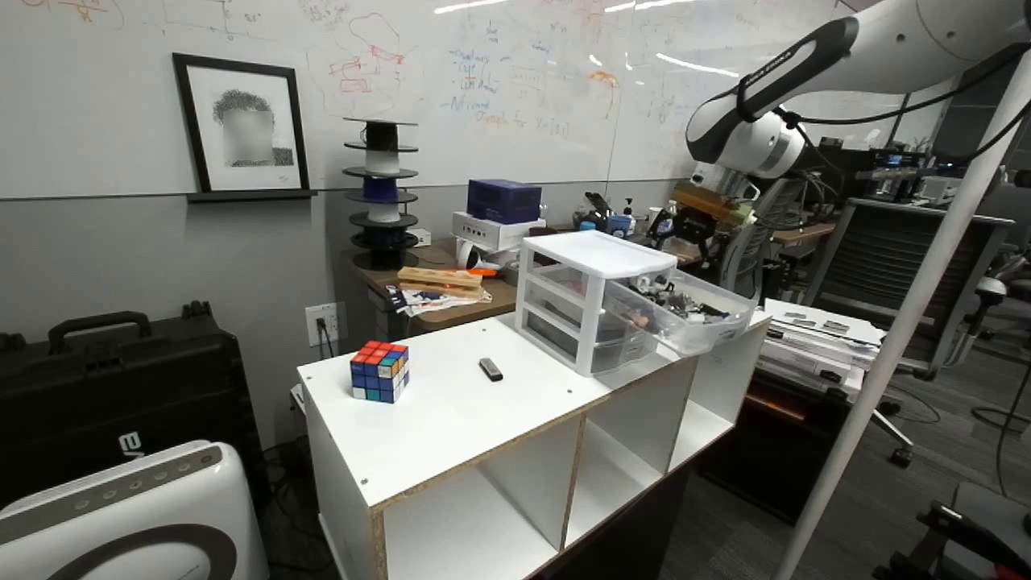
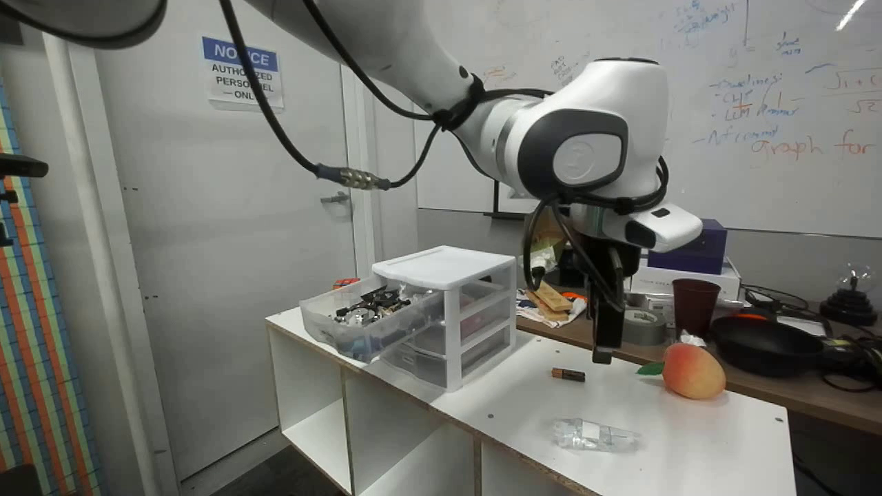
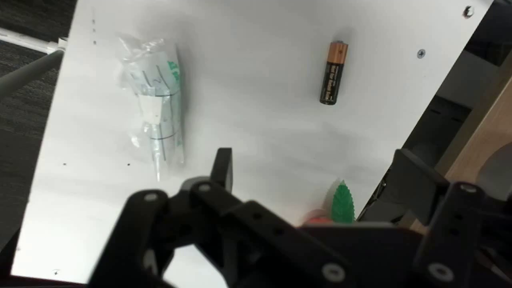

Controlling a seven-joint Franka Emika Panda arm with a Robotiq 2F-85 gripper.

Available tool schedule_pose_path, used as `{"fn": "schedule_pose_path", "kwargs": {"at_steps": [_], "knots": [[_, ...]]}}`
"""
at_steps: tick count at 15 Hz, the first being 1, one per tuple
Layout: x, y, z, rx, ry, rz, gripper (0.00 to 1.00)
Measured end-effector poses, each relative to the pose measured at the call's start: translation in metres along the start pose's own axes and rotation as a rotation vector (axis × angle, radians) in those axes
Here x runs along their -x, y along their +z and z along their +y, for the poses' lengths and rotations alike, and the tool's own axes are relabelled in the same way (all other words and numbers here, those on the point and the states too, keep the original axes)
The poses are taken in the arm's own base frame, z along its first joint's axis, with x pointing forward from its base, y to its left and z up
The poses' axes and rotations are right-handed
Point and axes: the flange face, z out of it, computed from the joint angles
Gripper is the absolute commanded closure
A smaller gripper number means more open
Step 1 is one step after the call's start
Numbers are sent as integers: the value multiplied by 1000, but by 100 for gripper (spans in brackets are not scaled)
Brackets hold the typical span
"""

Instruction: Put the objects in the drawer and close the drawer

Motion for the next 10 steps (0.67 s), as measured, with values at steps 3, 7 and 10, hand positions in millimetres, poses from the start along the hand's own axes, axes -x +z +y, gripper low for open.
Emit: {"fn": "schedule_pose_path", "kwargs": {"at_steps": [3,7,10], "knots": [[-5,21,-22,-2,9,-5,0],[6,46,-54,13,-25,-55,0],[13,68,-66,46,-49,-93,0]]}}
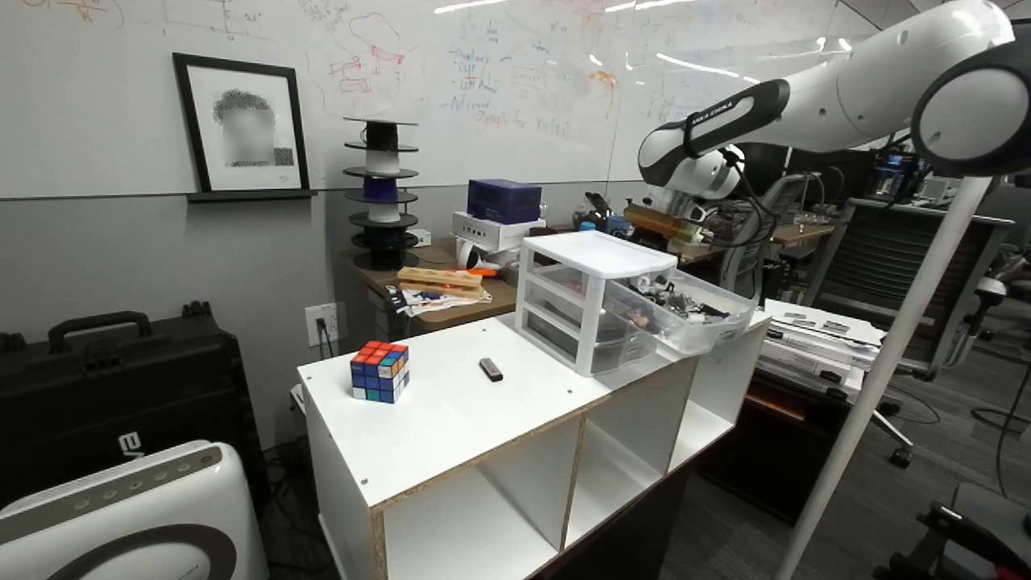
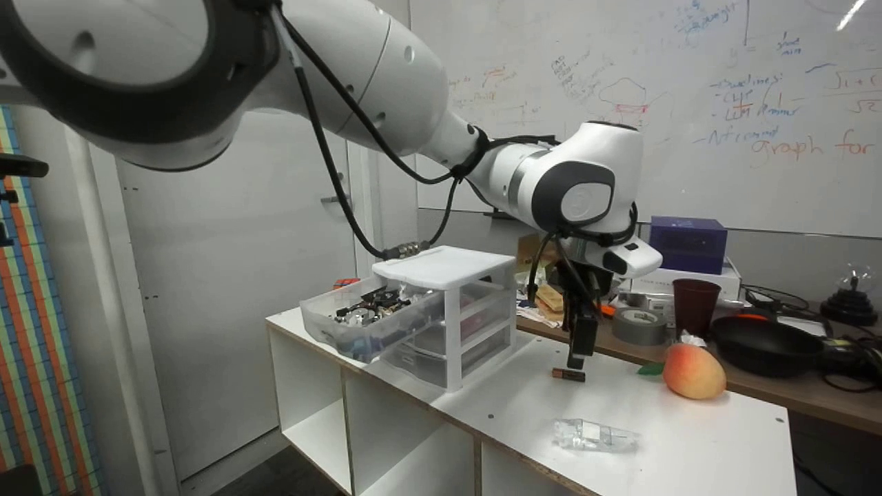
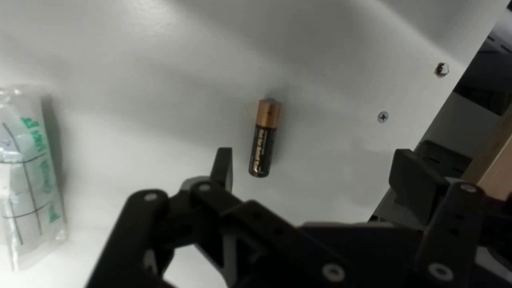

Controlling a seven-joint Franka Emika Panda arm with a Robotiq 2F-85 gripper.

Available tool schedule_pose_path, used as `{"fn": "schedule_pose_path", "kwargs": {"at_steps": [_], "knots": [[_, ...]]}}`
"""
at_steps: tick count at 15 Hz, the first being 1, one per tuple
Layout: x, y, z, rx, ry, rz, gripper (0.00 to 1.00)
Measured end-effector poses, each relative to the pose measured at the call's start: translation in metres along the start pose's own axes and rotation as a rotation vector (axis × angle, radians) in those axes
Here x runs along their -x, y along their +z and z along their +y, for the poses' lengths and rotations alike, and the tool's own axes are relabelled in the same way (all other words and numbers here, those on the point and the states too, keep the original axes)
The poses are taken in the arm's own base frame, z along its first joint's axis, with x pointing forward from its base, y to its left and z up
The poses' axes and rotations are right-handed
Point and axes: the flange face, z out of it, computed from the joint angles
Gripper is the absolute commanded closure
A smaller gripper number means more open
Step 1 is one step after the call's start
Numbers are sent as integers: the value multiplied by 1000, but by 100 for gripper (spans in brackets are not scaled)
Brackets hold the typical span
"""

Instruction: Put the objects in the drawer and close the drawer

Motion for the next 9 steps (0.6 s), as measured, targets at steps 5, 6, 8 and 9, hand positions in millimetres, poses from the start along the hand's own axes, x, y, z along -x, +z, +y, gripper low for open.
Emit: {"fn": "schedule_pose_path", "kwargs": {"at_steps": [5,6,8,9], "knots": [[-3,30,-1,76,-1,-37,26],[-4,33,-1,89,-3,-40,34],[-3,35,-1,116,-8,-46,51],[-3,33,-1,132,-14,-43,58]]}}
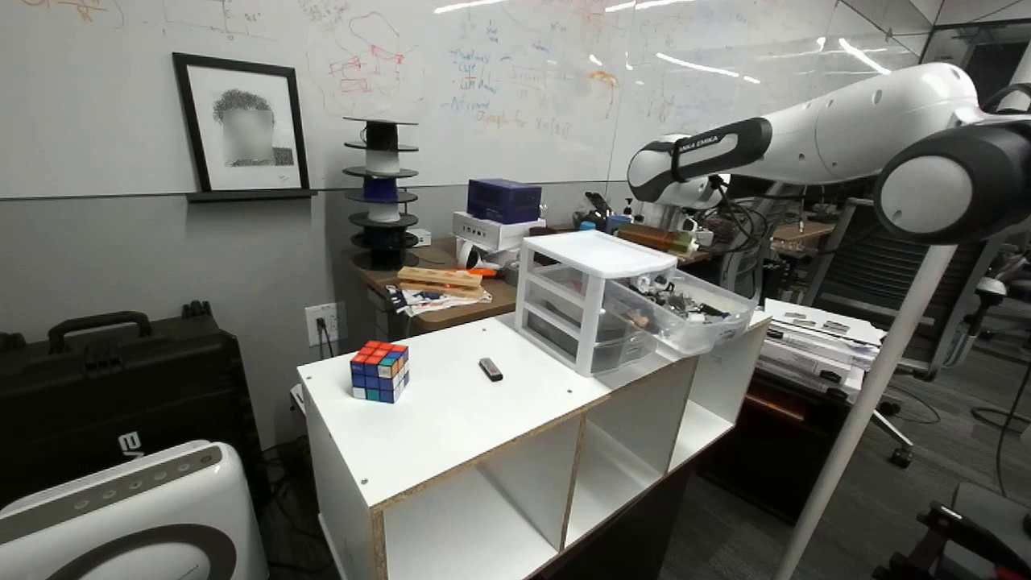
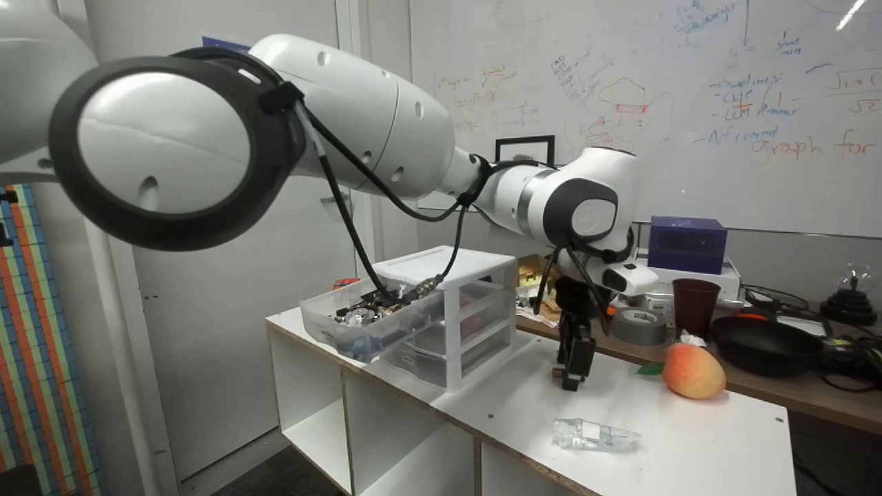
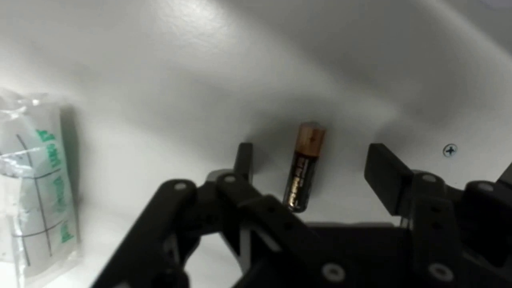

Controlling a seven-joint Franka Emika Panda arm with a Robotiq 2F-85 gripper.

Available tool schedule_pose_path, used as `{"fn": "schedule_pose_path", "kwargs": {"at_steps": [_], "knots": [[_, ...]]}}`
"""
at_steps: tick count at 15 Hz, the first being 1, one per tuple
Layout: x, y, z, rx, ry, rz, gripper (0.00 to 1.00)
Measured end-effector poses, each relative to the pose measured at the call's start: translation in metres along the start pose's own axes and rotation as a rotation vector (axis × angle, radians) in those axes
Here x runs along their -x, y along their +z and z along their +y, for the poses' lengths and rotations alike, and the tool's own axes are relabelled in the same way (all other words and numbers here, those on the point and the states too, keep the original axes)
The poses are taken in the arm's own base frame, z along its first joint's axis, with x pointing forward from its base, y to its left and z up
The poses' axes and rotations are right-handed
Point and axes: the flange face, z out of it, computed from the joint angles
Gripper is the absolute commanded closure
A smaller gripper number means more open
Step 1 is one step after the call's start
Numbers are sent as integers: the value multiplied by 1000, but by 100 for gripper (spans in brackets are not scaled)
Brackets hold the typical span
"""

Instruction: Put the objects in the drawer and close the drawer

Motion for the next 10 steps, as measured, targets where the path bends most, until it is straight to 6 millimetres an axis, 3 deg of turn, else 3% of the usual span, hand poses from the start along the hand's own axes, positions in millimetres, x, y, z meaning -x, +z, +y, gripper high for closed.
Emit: {"fn": "schedule_pose_path", "kwargs": {"at_steps": [3,6,10], "knots": [[2,-4,0,53,-19,12,82],[3,-6,1,99,-34,25,98],[2,-7,5,142,-40,47,96]]}}
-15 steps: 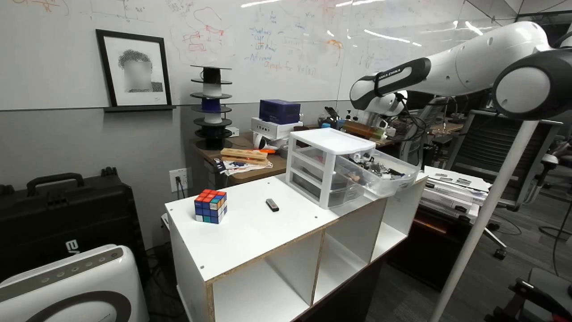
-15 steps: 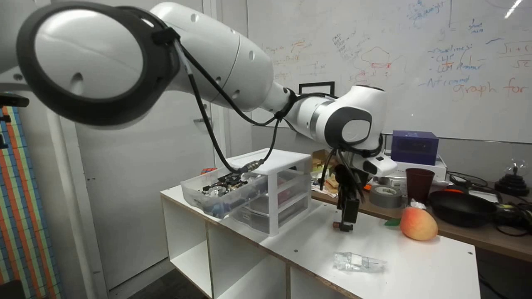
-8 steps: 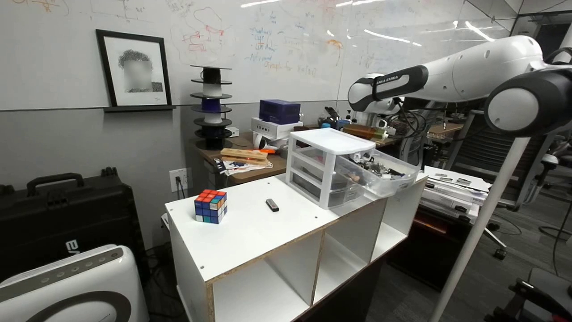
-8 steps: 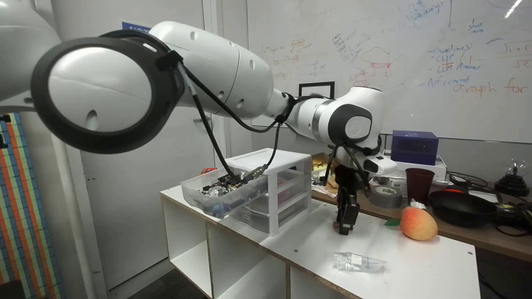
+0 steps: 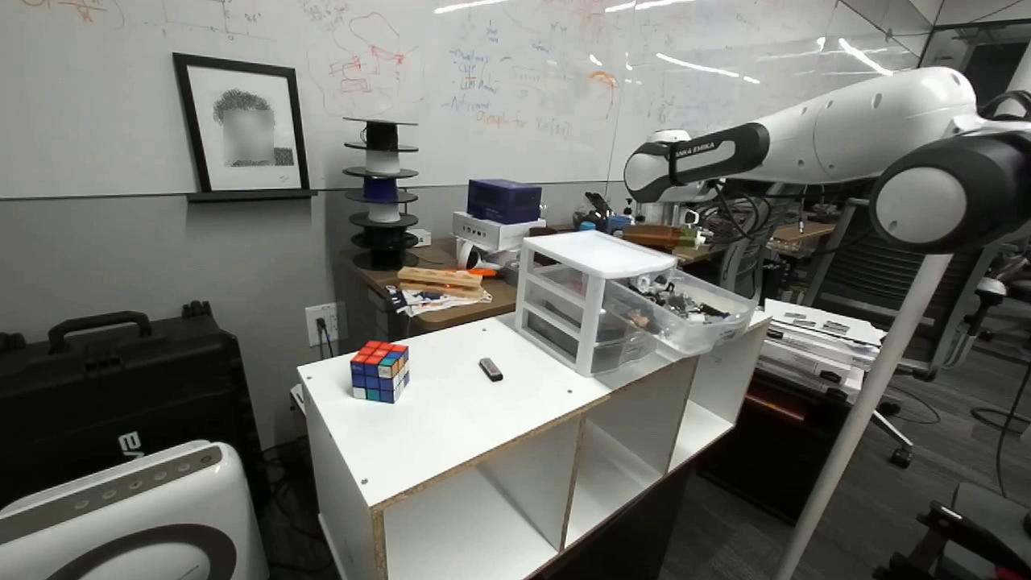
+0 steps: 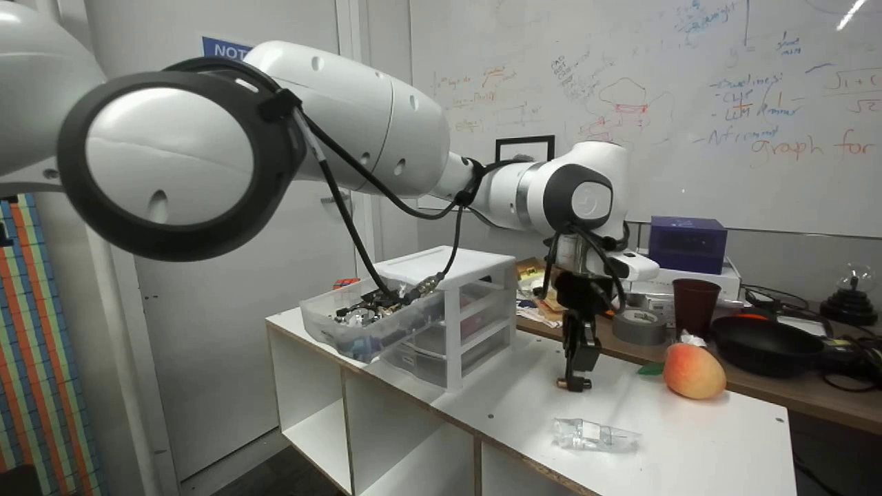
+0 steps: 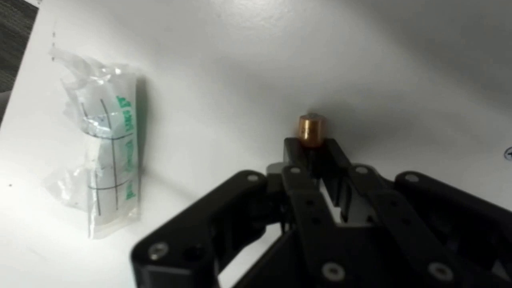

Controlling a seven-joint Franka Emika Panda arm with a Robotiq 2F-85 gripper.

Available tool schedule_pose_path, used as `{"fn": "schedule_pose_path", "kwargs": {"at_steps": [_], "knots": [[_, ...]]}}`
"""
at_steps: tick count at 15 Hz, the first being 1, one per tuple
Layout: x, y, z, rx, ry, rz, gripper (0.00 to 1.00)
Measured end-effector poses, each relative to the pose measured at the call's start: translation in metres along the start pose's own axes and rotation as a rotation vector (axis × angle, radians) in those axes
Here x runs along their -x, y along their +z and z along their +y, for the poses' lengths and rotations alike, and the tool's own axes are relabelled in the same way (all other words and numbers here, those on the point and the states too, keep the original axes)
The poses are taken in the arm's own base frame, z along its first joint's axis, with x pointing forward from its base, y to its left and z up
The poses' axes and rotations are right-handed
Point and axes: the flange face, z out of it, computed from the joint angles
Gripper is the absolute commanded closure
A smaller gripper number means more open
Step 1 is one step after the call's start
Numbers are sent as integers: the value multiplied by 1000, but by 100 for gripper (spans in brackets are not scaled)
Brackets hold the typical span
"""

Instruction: Put the objects in the drawer and close the drawer

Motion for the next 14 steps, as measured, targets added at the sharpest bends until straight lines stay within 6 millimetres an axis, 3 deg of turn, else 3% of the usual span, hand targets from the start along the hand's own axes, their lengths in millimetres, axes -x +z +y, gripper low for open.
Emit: {"fn": "schedule_pose_path", "kwargs": {"at_steps": [3,6,14], "knots": [[-5,-5,5,29,-1,32,96],[-7,-28,6,43,-14,83,96],[17,-161,-1,22,-101,226,96]]}}
